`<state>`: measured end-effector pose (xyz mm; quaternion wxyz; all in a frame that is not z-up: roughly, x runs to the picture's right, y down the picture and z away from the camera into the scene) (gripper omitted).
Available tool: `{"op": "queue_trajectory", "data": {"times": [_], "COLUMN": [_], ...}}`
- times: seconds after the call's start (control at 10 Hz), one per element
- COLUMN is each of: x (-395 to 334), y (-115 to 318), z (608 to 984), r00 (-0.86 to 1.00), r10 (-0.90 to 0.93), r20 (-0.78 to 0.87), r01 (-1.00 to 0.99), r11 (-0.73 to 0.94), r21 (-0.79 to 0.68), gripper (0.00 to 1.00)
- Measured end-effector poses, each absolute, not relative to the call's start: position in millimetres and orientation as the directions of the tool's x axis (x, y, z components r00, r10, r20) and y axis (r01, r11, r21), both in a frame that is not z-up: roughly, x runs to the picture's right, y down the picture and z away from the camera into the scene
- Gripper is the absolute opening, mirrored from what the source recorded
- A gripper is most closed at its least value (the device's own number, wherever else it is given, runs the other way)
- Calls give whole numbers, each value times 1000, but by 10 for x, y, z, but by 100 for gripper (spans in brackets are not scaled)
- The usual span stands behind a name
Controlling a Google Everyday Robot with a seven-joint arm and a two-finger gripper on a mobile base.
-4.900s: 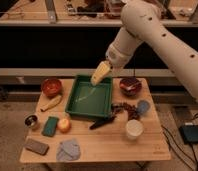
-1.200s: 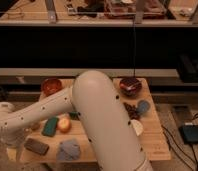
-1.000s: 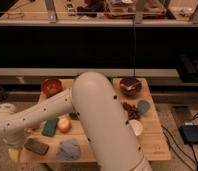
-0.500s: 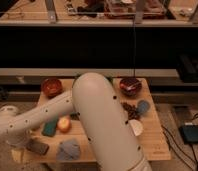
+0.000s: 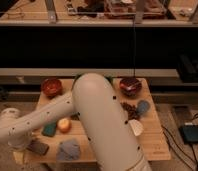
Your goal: Place eraser in red bowl
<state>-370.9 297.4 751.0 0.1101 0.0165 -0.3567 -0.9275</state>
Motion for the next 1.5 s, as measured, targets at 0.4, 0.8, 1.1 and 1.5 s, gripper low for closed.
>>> {"op": "queue_trajectory", "data": {"times": [0.4, 0.8, 1.1, 1.5], "x": [-3695, -3723, -3679, -3286], "y": [3014, 2801, 2177, 1184], "z": [7522, 7385, 7071, 7334], "r00": [-977, -975, -959, -932], "r10": [-210, -221, -277, -361], "r20": [37, -4, -51, -30], "r01": [178, 158, 161, 218], "r11": [-712, -713, -689, -624], "r21": [679, 683, 707, 750], "gripper": [28, 5, 5, 5]}}
